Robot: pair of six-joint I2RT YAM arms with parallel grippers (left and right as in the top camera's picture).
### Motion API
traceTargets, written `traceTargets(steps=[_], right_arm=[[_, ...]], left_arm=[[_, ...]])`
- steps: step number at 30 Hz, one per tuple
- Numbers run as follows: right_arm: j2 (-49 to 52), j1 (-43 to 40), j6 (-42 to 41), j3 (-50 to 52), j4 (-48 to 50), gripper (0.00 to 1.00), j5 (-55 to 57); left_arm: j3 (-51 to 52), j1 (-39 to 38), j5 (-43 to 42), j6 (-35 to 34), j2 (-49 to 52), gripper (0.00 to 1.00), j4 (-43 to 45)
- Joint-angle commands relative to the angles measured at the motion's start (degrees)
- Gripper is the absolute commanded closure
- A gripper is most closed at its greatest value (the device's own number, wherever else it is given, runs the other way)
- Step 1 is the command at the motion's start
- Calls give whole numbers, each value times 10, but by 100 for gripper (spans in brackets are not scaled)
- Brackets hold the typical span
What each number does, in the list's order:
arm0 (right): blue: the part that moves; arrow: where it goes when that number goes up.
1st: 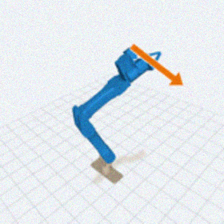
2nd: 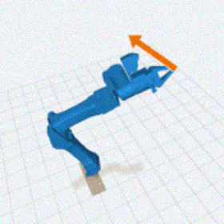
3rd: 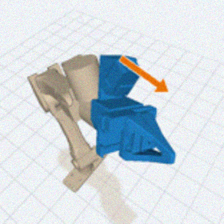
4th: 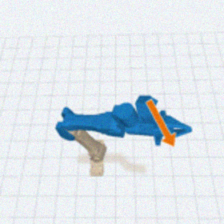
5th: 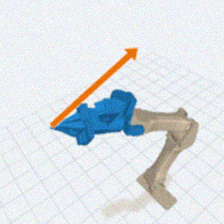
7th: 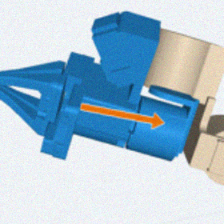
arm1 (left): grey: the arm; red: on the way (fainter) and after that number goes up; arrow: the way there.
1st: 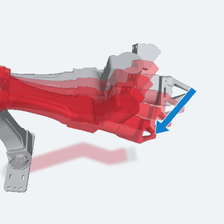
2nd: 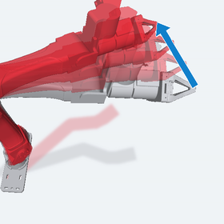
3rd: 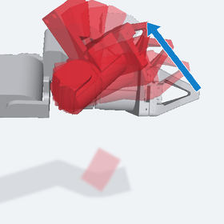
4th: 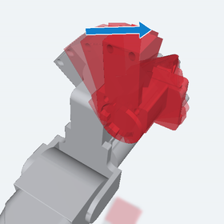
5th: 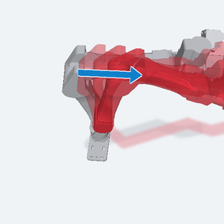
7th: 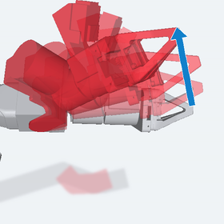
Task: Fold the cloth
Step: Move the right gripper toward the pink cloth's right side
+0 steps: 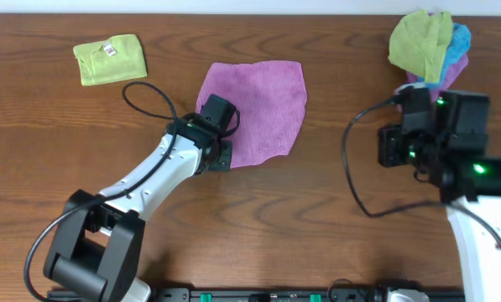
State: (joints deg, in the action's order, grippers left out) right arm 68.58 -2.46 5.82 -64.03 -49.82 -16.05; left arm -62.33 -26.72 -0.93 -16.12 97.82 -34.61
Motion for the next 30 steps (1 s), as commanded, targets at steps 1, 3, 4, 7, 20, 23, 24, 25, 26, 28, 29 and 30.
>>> traceTargets(steps=[1, 3, 4, 7, 20, 23, 24, 25, 26, 28, 29, 30], right_arm=[[38, -6, 9, 42, 21, 79, -82], [65, -6, 9, 62, 42, 64, -123], [77, -6, 6, 68, 49, 60, -140], [118, -6, 2, 79, 79, 48, -185], [280, -1, -79, 80, 303, 27, -257], [317, -1, -110, 79, 370, 26, -280], [329, -1, -123, 79, 393, 26, -292], [343, -1, -139, 79, 420, 26, -303], [356, 0, -153, 79, 441, 25, -309], [385, 4, -186, 79, 486, 25, -315], [398, 5, -198, 79, 506, 25, -319], [413, 7, -214, 79, 532, 25, -325]], left_arm=[[-2, 2, -15, -17, -10, 94, 15], [-2, 2, -15, -17, -10, 94, 34], [-2, 2, -15, -17, -9, 94, 42], [-2, 5, -14, -17, -2, 94, 66], [-2, 48, -25, -17, 60, 94, 114], [-2, 47, -44, -17, 69, 94, 129], [-2, 48, -47, -17, 71, 94, 134], [-2, 48, -47, -17, 71, 94, 137], [-2, 48, -47, -17, 71, 94, 138], [-2, 49, -47, -17, 71, 94, 139], [-2, 50, -47, -17, 71, 94, 139], [-2, 50, -47, -17, 71, 94, 138]])
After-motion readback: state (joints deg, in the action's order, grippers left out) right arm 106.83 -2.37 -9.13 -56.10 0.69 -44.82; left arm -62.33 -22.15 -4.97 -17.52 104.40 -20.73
